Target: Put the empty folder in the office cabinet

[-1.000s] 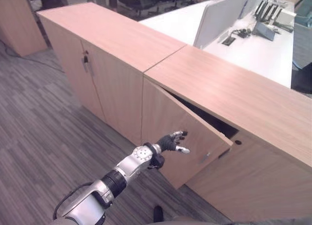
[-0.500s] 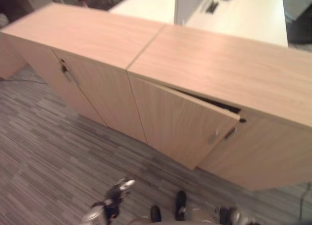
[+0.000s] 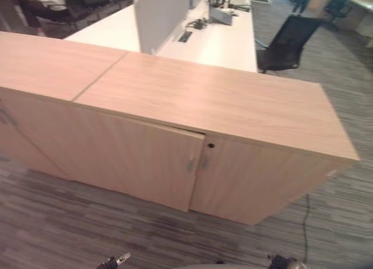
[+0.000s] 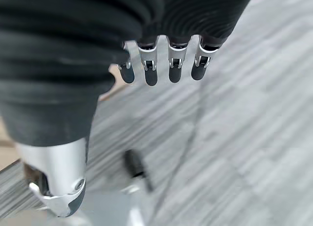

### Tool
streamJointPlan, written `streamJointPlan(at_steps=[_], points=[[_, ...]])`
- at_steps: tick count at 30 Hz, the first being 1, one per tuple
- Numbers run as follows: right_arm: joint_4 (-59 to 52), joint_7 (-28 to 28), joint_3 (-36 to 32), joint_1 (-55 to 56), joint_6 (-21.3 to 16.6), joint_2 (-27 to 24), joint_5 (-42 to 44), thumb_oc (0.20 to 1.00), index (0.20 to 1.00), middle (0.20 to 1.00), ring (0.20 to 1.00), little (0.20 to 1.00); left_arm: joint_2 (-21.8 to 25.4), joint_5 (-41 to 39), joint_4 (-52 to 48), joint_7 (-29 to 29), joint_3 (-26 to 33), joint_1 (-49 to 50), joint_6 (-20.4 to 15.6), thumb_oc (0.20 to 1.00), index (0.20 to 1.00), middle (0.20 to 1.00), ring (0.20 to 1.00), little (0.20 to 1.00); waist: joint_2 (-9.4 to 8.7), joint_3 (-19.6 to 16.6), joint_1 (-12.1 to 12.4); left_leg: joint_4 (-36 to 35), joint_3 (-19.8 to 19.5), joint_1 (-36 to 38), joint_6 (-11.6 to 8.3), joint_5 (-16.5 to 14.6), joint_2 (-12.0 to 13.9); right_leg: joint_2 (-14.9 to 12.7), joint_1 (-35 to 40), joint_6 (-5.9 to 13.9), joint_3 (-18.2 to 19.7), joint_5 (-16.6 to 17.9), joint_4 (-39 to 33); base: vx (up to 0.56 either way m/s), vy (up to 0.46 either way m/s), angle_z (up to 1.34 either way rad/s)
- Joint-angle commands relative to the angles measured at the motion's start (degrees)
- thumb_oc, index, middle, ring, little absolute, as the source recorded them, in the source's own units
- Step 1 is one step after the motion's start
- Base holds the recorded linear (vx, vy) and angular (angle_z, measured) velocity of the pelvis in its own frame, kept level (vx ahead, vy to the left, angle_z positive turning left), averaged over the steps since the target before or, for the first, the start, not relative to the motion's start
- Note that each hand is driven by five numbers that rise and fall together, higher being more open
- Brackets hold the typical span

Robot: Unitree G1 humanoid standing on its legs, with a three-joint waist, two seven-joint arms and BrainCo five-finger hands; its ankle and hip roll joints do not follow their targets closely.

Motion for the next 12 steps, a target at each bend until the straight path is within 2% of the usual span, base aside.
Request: streamJointPlan(at_steps=[1,3,4,5,6,7,8,9,10,12], points=[[3.19,-1.26,2.85,-5.37,-1.48,1.52,2.71,1.000,1.000,1.000,1.000,1.000,2.22,-5.50,-2.89,0.88,3.32,-1.38,-1.42,1.000,1.000,1.000,1.000,1.000,-2.67,2.68,0.80,7.63,-1.11,-0.90,-1.24,-2.27,1.23,0.01,-0.24,-0.72,2.98,-6.20,4.20,0.04,-0.383,-0.25],[2.93,-0.88,3.56,-5.10,-1.44,1.50,2.85,1.000,1.000,1.000,1.000,1.000,1.81,-7.83,-3.52,0.25,3.27,-1.60,-1.15,1.000,1.000,1.000,1.000,1.000,-3.15,4.07,1.47,15.16,-2.80,-3.30,-0.34,-0.15,2.30,1.36,0.79,-2.29,3.87,-7.04,4.45,-0.02,-0.235,-0.44],[2.77,-0.71,3.64,-4.87,-1.38,1.34,2.82,1.000,1.000,1.000,1.000,1.000,1.70,-8.25,-3.48,0.06,2.94,-1.92,-1.18,1.000,1.000,1.000,1.000,1.000,-3.34,4.61,1.82,17.15,-4.81,-5.21,0.58,-0.54,0.73,1.61,1.04,-2.65,4.33,-7.34,4.31,-0.07,-0.160,-0.39],[2.78,-0.63,3.76,-4.52,-1.37,1.23,2.74,1.000,1.000,1.000,1.000,1.000,1.60,-7.67,-3.36,-0.26,2.13,-2.23,-1.16,1.000,1.000,1.000,1.000,1.000,-3.83,5.16,2.30,18.67,-7.21,-8.32,1.50,-2.07,-2.29,1.69,1.35,-2.81,5.14,-7.37,4.01,-0.05,-0.094,-0.32],[2.77,-0.63,3.73,-4.49,-1.37,1.23,2.73,1.000,1.000,1.000,1.000,1.000,1.61,-7.67,-3.33,-0.27,2.10,-2.25,-1.18,1.000,1.000,1.000,1.000,1.000,-3.77,5.05,2.16,19.09,-7.42,-8.71,1.58,-2.33,-2.26,1.69,1.24,-2.77,4.98,-7.42,4.04,-0.11,-0.066,-0.35],[2.74,-0.88,3.79,-4.73,-1.39,1.65,2.69,1.000,1.000,1.000,1.000,1.000,1.46,-6.05,-3.25,-0.36,0.48,-2.83,-1.29,1.000,1.000,1.000,1.000,1.000,-4.55,5.50,2.59,18.26,-10.66,-13.11,3.70,-5.24,-8.18,1.06,0.83,-2.56,5.76,-6.35,3.60,-0.08,0.005,-0.28],[2.86,-1.07,3.77,-4.95,-1.45,1.75,2.90,1.000,1.000,1.000,1.000,1.000,1.37,-4.58,-3.00,-0.10,-0.52,-3.20,-1.49,1.000,1.000,1.000,1.000,1.000,-4.42,5.85,2.93,16.75,-12.45,-14.22,4.21,-6.53,-10.80,1.10,0.66,-2.33,6.58,-6.15,3.54,-0.11,0.013,-0.44],[2.96,-1.39,3.70,-5.15,-1.41,1.66,3.08,1.000,1.000,1.000,1.000,1.000,1.38,-3.14,-3.10,0.32,-1.47,-3.35,-1.86,1.000,1.000,1.000,1.000,1.000,-4.12,6.17,3.15,15.66,-14.45,-16.23,4.22,-5.57,-13.08,1.36,0.40,-2.25,7.16,-5.92,3.49,-0.02,0.054,-0.55],[3.03,-1.80,3.64,-5.51,-1.66,1.74,3.49,1.000,1.000,1.000,1.000,1.000,1.26,-2.32,-3.60,0.39,-2.07,-3.25,-1.86,1.000,1.000,1.000,1.000,1.000,-3.45,6.38,3.50,13.96,-16.14,-15.64,4.20,-5.60,-14.36,1.95,0.35,-2.14,8.15,-5.76,3.66,-0.01,0.049,-0.59],[3.30,-2.20,3.48,-5.77,-1.70,2.02,3.95,1.000,1.000,1.000,1.000,1.000,1.13,-1.41,-3.73,0.72,-2.58,-3.10,-2.02,1.000,1.000,1.000,1.000,1.000,-3.26,6.33,3.45,12.94,-17.22,-15.31,4.08,-5.07,-15.08,2.12,0.50,-2.06,8.58,-5.66,3.46,0.01,0.026,-0.38]])
